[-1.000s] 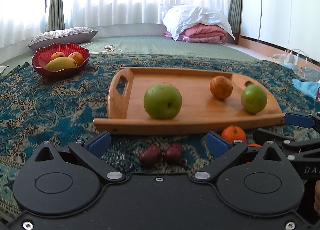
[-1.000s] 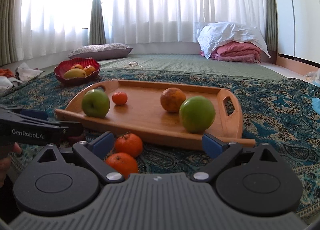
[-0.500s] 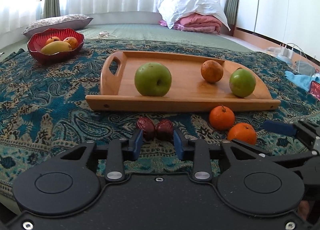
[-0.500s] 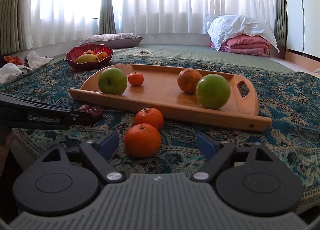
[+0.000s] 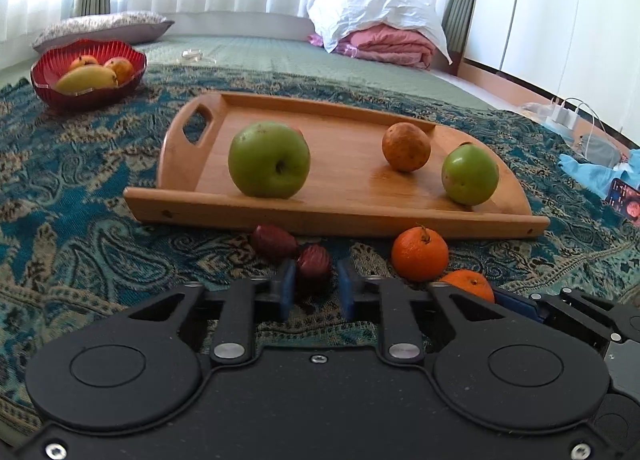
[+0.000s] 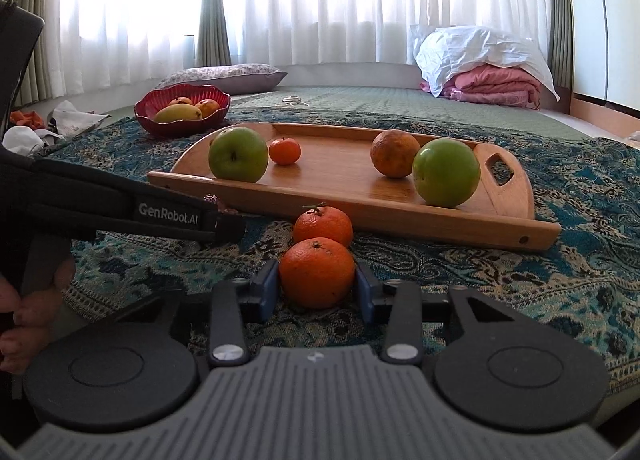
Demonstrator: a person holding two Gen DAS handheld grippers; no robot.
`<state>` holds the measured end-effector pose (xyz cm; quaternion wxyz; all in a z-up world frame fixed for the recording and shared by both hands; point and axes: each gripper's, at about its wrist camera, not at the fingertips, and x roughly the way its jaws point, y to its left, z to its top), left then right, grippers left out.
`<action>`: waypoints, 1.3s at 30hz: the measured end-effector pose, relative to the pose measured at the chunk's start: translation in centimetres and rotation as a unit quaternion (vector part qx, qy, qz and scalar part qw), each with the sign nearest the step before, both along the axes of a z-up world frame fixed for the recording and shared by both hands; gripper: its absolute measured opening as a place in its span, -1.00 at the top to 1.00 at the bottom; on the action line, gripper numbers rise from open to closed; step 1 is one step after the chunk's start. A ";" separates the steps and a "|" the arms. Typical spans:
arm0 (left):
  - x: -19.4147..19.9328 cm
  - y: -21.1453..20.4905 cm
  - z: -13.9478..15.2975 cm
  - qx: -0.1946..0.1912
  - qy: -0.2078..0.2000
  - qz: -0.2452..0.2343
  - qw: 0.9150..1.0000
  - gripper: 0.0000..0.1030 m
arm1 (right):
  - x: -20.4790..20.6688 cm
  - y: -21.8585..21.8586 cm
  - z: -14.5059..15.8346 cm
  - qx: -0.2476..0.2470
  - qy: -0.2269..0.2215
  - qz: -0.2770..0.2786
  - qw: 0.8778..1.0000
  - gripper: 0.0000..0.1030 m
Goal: Organize fruits
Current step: 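Close the left tool on a red date while the right tool grasps the mandarin, then carry the date in the left tool over the tray while the right tool carries the mandarin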
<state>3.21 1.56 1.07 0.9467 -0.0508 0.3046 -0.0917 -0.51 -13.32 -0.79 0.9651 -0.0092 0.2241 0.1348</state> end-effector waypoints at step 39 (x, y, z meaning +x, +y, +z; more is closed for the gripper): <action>14.1 2.4 7.7 0.017 -0.015 0.040 0.999 0.65 | 14.9 -6.7 7.7 0.000 0.036 -0.110 0.993 0.17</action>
